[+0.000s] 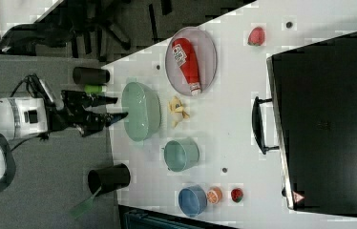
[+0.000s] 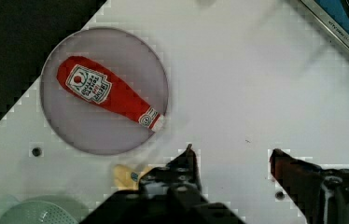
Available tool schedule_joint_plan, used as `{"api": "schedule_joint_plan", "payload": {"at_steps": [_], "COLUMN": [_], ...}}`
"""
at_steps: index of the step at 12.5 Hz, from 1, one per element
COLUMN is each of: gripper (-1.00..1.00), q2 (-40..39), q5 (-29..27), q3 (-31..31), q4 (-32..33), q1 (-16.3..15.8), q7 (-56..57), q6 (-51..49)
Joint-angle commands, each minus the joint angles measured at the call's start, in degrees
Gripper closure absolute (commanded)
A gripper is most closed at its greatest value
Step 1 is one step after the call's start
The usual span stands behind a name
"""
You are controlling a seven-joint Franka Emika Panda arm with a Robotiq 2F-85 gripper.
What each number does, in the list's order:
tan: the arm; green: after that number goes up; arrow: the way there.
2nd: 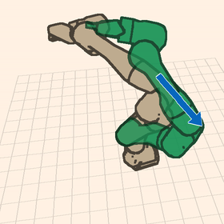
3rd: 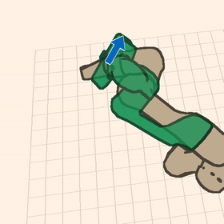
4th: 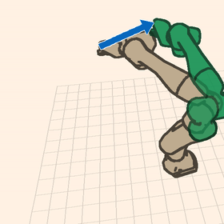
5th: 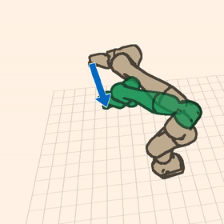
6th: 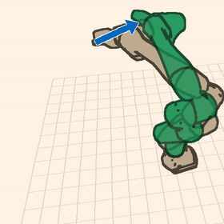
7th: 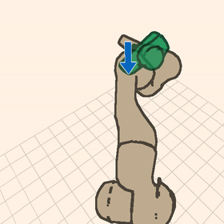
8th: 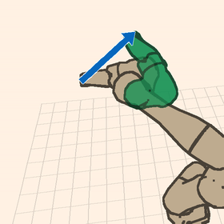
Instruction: Flap open oven.
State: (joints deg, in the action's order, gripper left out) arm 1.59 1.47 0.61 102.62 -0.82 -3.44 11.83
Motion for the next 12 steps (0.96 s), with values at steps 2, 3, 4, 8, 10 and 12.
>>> {"api": "schedule_joint_plan", "payload": {"at_steps": [2, 3, 4, 8, 10, 12], "gripper": [-0.8, -0.99, -1.0, -0.39, 0.09, 0.55], "q2": [20.02, 20.02, 20.03, 20.02, 20.01, 19.92], "q5": [-0.96, -0.96, -0.96, -0.96, -0.95, -0.93], "q3": [2.01, 2.0, 2.0, 2.0, 2.03, 2.13], "q4": [8.6, 8.59, 8.6, 8.6, 8.65, 9.0], "q1": [1.11, 1.11, 1.1, 1.11, 1.12, 1.21], "q7": [3.43, 3.43, 3.43, 3.43, 3.43, 3.43], "q6": [-10.52, -10.52, -10.52, -10.52, -10.53, -10.54]}}
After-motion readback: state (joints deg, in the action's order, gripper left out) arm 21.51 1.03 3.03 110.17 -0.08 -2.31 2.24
